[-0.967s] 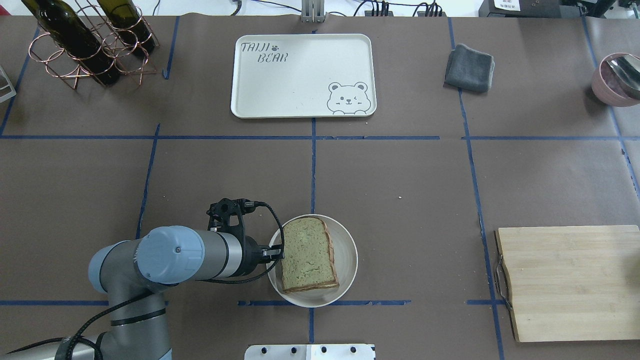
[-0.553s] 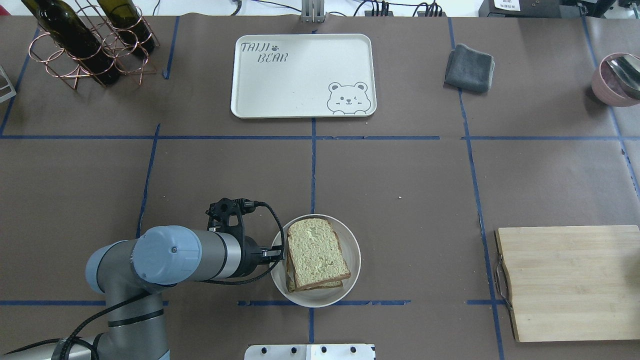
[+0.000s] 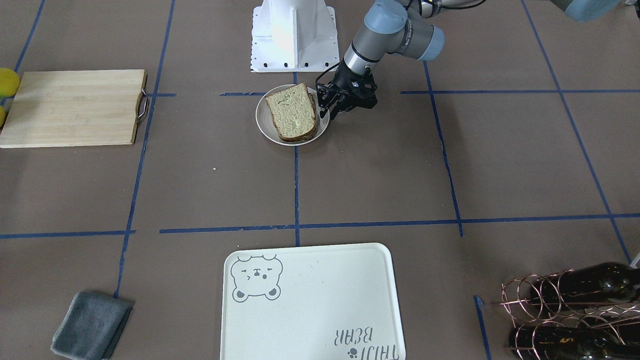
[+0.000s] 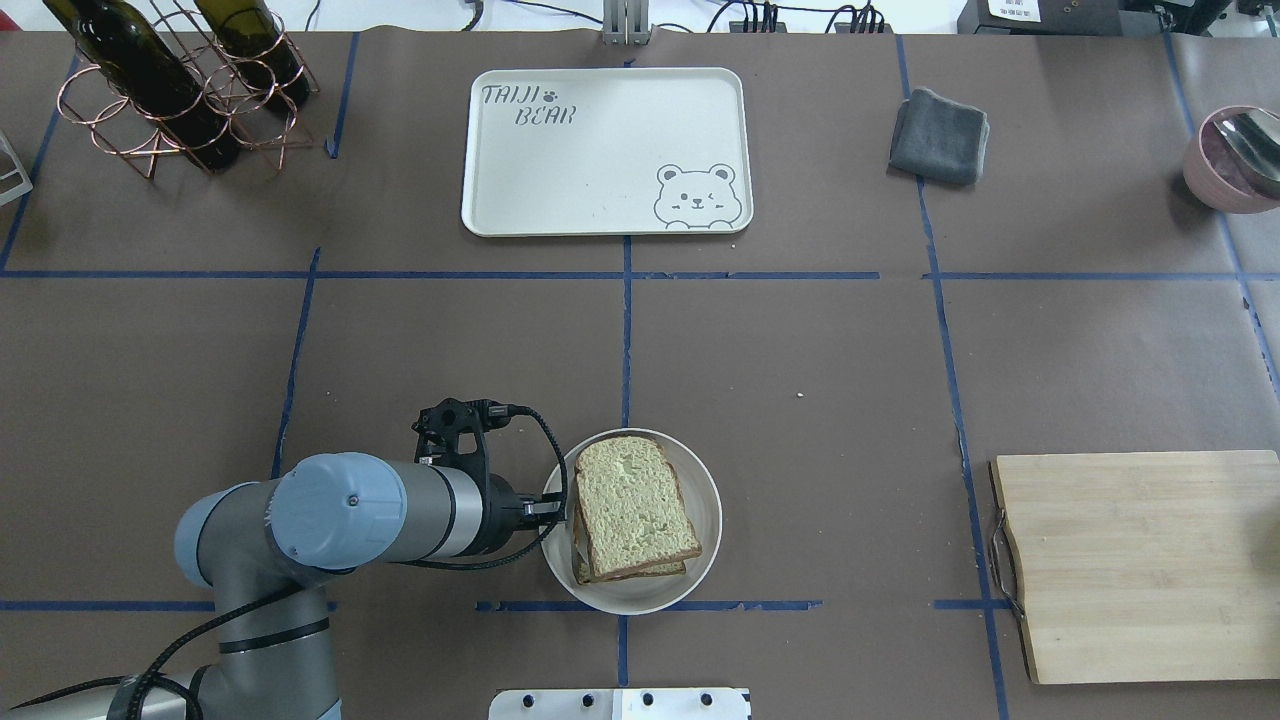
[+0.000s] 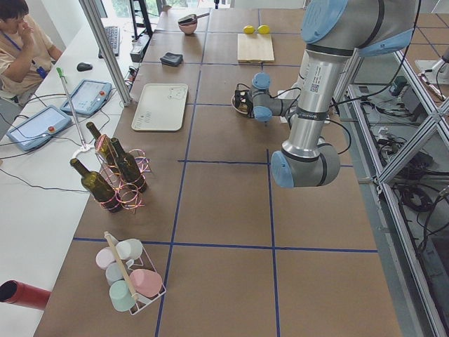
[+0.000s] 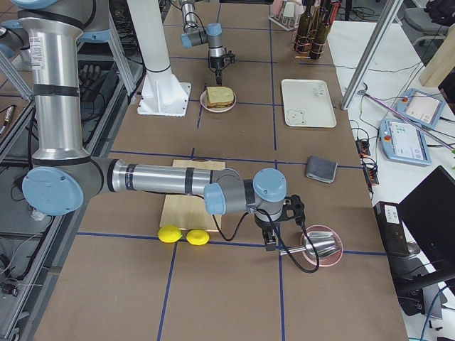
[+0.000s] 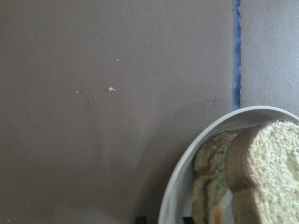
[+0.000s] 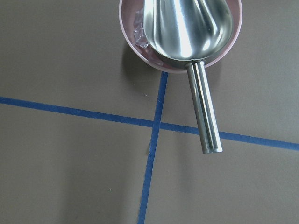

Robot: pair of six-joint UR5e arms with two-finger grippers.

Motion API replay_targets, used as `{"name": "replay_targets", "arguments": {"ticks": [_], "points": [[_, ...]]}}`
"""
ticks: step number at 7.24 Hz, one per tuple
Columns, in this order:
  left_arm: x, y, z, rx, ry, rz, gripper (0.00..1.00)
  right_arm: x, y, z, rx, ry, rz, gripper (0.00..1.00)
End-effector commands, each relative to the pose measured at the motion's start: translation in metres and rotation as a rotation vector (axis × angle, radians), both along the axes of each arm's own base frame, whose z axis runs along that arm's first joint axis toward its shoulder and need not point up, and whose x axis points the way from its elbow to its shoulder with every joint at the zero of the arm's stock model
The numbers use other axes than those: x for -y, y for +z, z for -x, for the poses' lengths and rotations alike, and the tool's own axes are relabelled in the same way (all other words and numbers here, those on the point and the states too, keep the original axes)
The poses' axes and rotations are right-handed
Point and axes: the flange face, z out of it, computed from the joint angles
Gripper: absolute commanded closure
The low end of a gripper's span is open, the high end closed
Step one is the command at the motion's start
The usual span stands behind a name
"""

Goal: Make sandwich and place on tray
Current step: 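Grip the plate rim with the left gripper and lift it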

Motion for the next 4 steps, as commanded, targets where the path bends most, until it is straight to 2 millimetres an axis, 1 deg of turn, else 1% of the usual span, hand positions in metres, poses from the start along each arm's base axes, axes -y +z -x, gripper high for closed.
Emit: {"name": "replay_targets", "arguments": {"ticks": [1, 2, 3, 4], "points": [[0.0, 0.001, -0.001, 0.002, 0.001, 0.0, 0.75, 0.0, 0.0, 0.0, -0.001, 0.0, 0.0, 0.0], [0.0, -0.001, -0.001, -0.001, 0.001, 0.0, 0.92, 0.0, 0.0, 0.0, -0.002, 0.0, 0.0, 0.0], [-0.001, -0.003, 0.001, -0.007, 0.002, -0.002, 1.0, 0.0, 0.0, 0.0, -0.005, 0.001, 0.0, 0.0], [0.0, -0.009, 0.006, -0.019, 0.0, -0.004, 1.0, 0.0, 0.001, 0.0, -0.007, 0.001, 0.001, 0.0]]}}
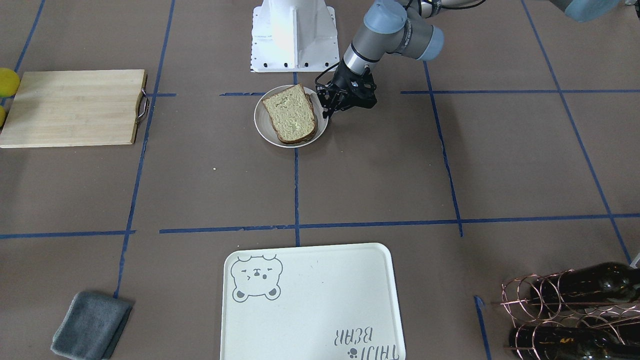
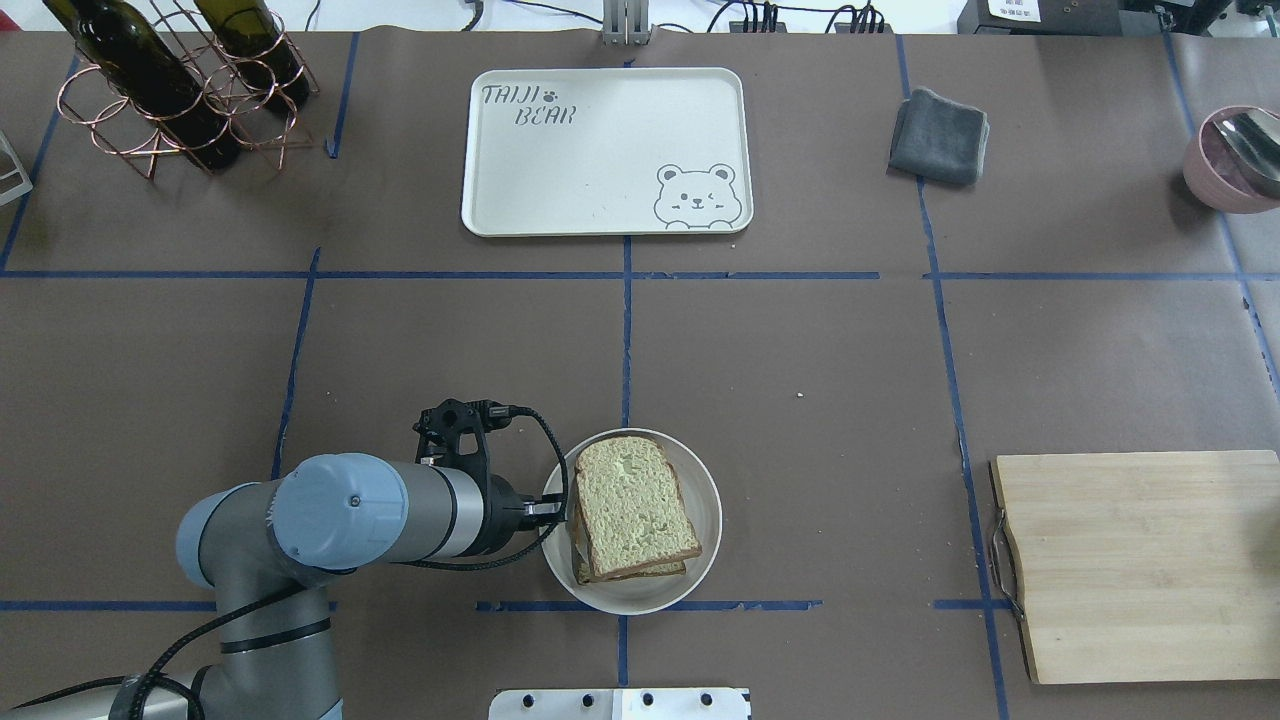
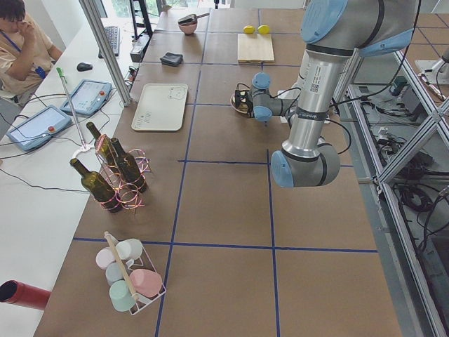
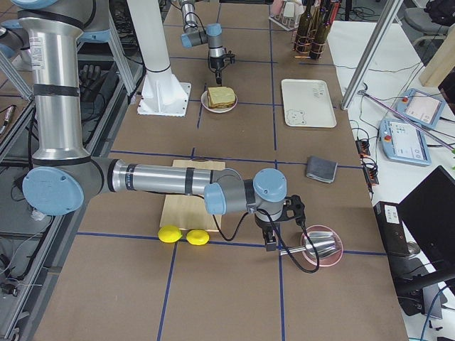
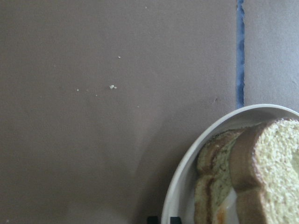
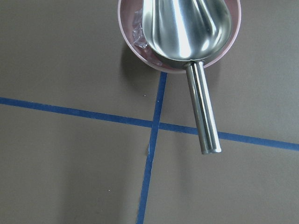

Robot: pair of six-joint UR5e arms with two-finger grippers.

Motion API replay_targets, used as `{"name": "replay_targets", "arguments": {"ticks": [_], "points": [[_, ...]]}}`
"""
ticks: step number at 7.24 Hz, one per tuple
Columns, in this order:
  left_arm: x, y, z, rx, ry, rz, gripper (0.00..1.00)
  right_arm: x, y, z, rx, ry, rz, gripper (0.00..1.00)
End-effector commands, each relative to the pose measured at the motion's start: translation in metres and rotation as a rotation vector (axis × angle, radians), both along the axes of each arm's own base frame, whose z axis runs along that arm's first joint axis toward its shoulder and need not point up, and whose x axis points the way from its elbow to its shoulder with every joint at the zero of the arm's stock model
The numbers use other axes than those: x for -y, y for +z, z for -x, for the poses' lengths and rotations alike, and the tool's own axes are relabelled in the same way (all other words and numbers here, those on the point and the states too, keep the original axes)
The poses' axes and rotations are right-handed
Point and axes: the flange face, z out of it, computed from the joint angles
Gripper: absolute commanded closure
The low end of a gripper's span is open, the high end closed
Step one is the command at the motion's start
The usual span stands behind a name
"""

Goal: Make sandwich and place on tray
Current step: 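Grip the plate rim with the left gripper and lift it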

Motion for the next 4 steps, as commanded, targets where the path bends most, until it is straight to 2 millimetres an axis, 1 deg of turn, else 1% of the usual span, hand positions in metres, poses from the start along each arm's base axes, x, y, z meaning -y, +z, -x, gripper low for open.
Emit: {"name": "replay_targets", "arguments": {"ticks": [1, 2, 3, 4], "points": [[0.008, -0.012, 0.011, -0.024, -0.011, -0.006, 1.0, -0.001, 0.001, 0.0, -0.002, 0.0, 0.001, 0.0], [0.042, -0.012, 0.031, -0.026, -0.038, 0.008, 1.0, -0.001, 0.001, 0.0, -0.002, 0.0, 0.001, 0.0], [0.086, -0.01, 0.061, -0.031, -0.052, 0.036, 1.0, -0.003, 0.003, 0.0, -0.003, 0.0, 0.004, 0.0], [0.12, -0.012, 0.087, -0.022, -0.052, -0.023, 1.0, -0.004, 0.004, 0.0, -0.004, 0.0, 0.005, 0.0]]}}
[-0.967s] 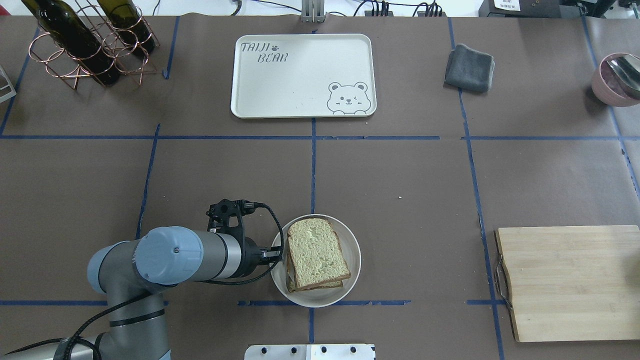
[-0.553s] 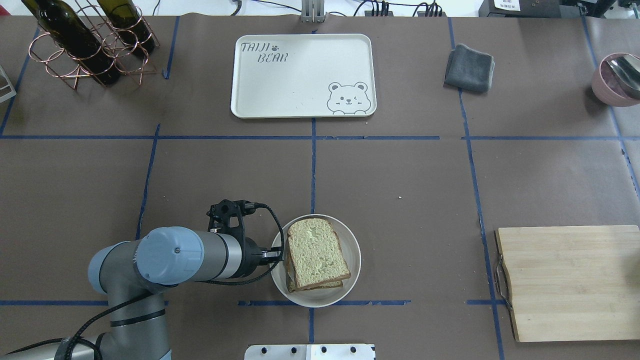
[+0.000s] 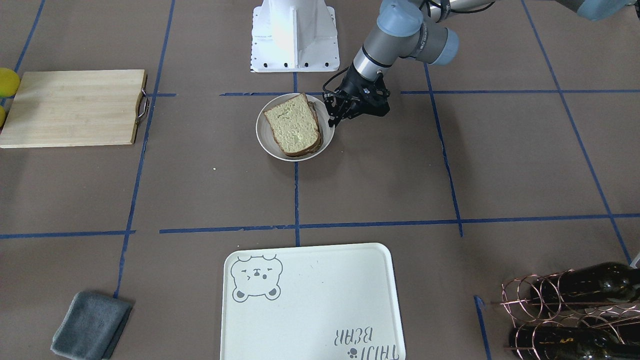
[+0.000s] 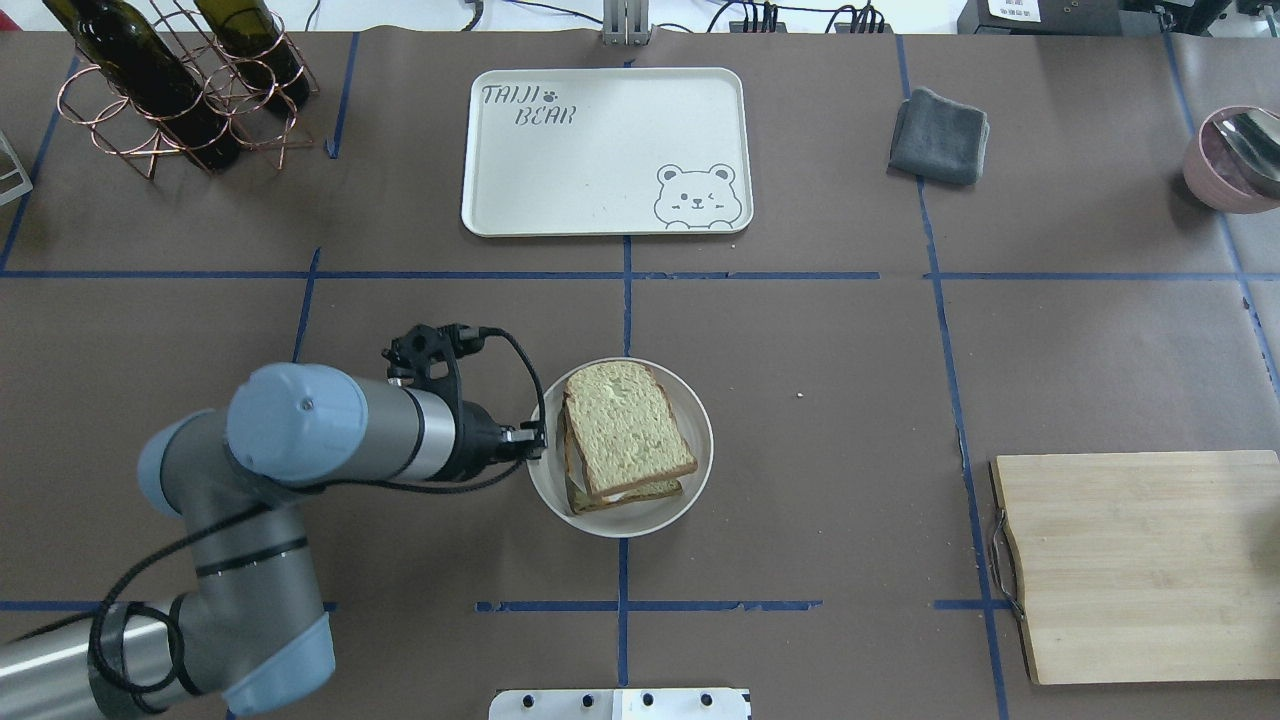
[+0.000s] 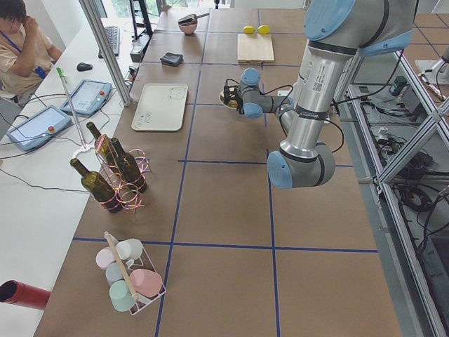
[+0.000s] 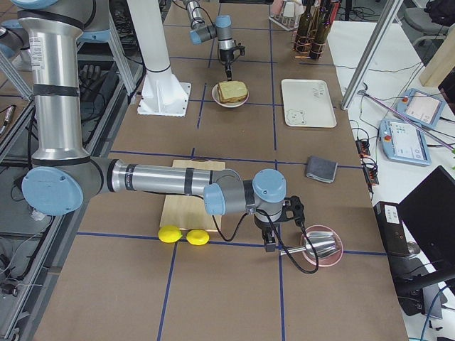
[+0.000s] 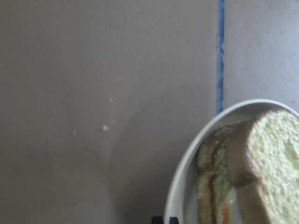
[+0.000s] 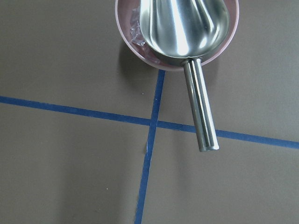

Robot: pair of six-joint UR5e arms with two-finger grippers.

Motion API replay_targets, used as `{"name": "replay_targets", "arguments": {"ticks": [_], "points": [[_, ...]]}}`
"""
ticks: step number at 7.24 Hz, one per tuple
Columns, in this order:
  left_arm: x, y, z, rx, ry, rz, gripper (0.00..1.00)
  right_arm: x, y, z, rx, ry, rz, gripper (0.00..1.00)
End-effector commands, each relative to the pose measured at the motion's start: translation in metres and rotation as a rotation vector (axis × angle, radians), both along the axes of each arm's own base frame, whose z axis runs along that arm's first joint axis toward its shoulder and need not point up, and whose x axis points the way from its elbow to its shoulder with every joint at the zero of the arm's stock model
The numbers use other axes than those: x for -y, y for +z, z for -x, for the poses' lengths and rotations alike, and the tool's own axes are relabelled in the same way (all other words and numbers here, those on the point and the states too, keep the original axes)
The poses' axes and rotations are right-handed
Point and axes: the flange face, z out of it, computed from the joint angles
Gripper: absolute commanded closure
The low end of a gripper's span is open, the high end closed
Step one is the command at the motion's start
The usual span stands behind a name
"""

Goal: Make sandwich and place on tray
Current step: 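Carry the plate with the left gripper onto the white tray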

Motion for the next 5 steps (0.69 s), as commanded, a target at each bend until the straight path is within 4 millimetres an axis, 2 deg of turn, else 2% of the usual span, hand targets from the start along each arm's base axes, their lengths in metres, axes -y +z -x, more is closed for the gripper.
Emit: {"name": "replay_targets", "arguments": {"ticks": [1, 2, 4, 5], "points": [[0.09, -0.002, 0.055, 0.028, -0.063, -0.067, 1.0, -0.003, 0.003, 0.0, 0.0, -0.001, 0.004, 0.0], [0.145, -0.007, 0.054, 0.039, -0.08, -0.032, 1.0, -0.006, 0.005, 0.0, 0.0, -0.002, 0.006, 0.0], [0.241, -0.02, 0.048, 0.108, -0.127, -0.062, 1.0, -0.007, 0.007, -0.001, -0.002, -0.005, 0.005, 0.0], [0.28, -0.031, 0.038, 0.129, -0.145, -0.057, 1.0, -0.01, 0.009, -0.001, 0.002, -0.005, 0.008, 0.0]]}}
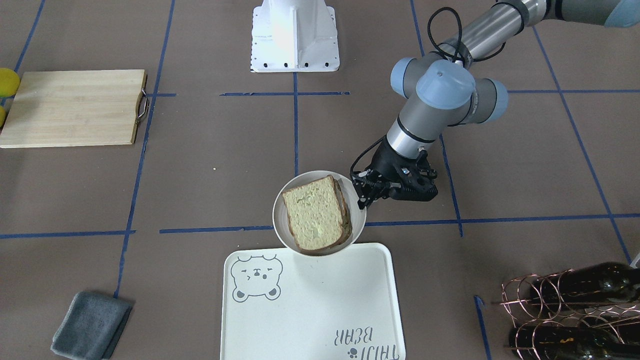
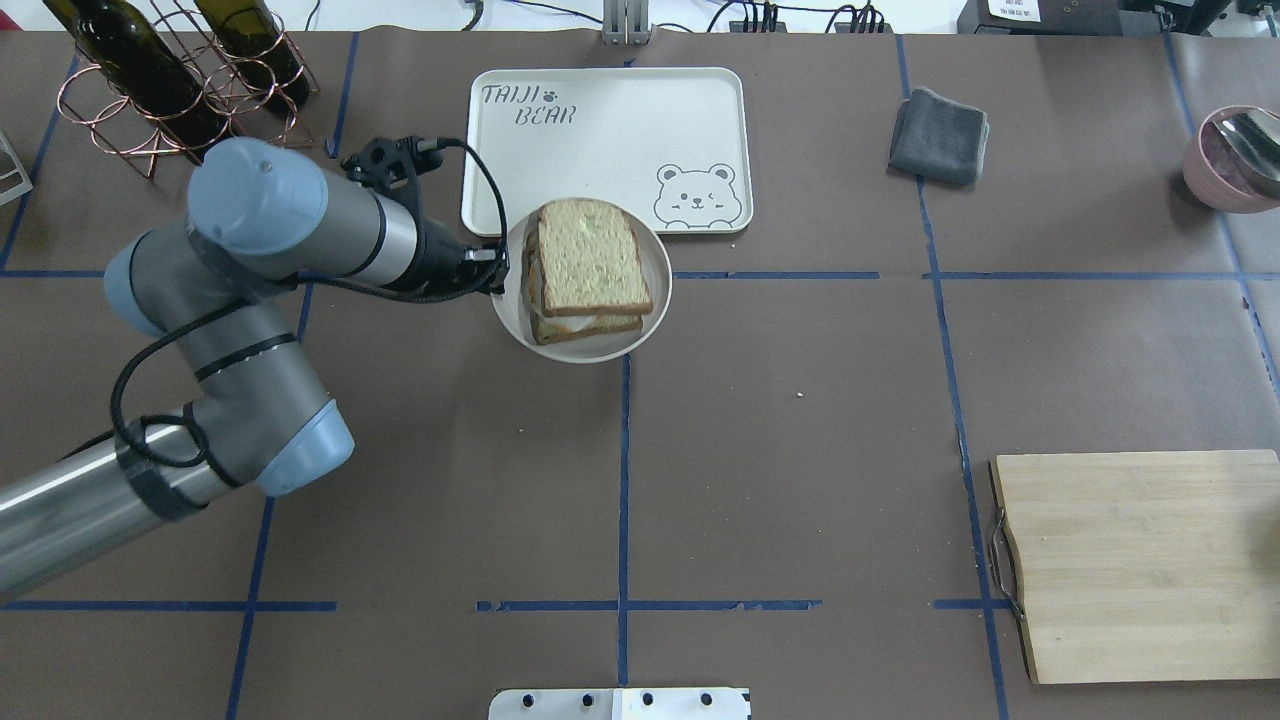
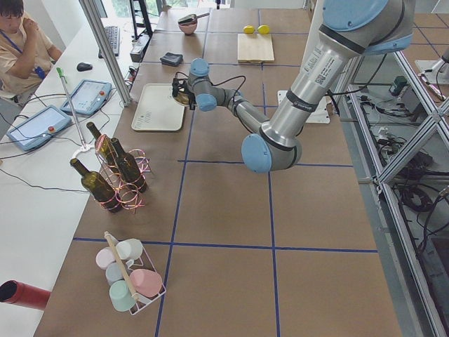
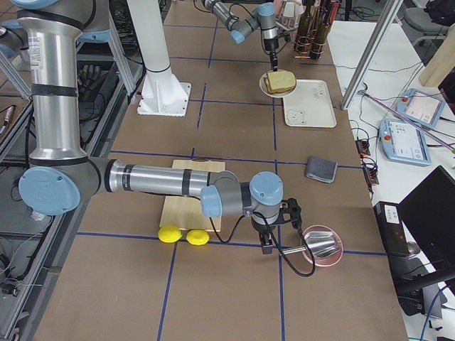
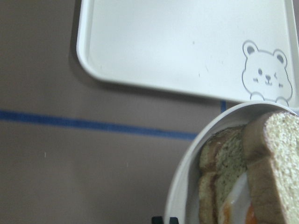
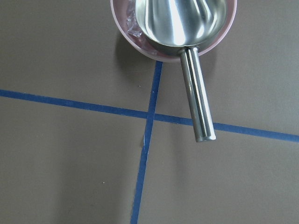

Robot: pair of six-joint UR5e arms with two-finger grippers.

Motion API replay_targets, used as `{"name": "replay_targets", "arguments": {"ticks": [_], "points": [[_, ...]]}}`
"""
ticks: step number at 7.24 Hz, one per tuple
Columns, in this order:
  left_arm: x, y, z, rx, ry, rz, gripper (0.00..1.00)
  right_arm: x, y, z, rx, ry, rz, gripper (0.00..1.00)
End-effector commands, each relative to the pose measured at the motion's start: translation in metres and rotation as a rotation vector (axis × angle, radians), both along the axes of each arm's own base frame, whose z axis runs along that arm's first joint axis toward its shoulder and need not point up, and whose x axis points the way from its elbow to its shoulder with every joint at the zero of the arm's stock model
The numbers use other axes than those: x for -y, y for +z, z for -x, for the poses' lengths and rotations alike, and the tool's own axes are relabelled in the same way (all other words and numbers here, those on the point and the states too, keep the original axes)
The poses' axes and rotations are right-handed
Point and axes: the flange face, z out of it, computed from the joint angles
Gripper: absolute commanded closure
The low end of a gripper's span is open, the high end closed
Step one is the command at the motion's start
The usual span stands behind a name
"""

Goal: Make sandwich and place on tray
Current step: 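Carry the plate with the left gripper onto the white tray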

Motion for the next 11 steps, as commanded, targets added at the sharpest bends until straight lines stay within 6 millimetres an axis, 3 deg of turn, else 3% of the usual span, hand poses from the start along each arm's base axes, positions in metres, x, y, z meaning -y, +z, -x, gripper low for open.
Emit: {"name": "replay_targets", "arguments": {"ticks": [1, 2, 3, 4, 5, 6, 9, 10, 11], "points": [[0.084, -0.007, -0.016, 0.024, -0.039, -0.013, 1.0, -0.004, 0.002, 0.0, 0.006, -0.003, 0.004, 0.0], [0.109, -0.005, -0.033, 0.025, -0.044, -0.015, 1.0, -0.006, 0.003, -0.001, 0.006, -0.001, 0.005, 0.0], [0.121, -0.005, -0.042, 0.029, -0.046, -0.013, 1.0, -0.007, 0.003, -0.002, 0.007, 0.001, 0.007, 0.0], [0.136, 0.007, -0.054, 0.04, -0.055, -0.009, 1.0, -0.005, 0.001, -0.003, 0.009, 0.003, 0.005, 0.0], [0.14, 0.016, -0.059, 0.054, -0.077, -0.018, 0.94, -0.005, 0.001, -0.002, 0.009, 0.001, 0.005, 0.0], [0.139, 0.014, -0.062, 0.067, -0.058, -0.055, 0.01, -0.005, 0.001, -0.002, 0.01, 0.001, 0.005, 0.0], [0.143, 0.012, -0.055, 0.098, -0.016, -0.138, 0.0, -0.006, 0.002, -0.002, 0.01, 0.001, 0.007, 0.0], [0.15, 0.005, -0.039, 0.102, 0.002, -0.185, 0.0, -0.005, 0.002, -0.002, 0.007, 0.001, 0.005, 0.0], [0.146, 0.012, -0.007, 0.106, 0.045, -0.191, 0.0, -0.006, 0.002, -0.002, 0.006, 0.006, 0.009, 0.0]]}}
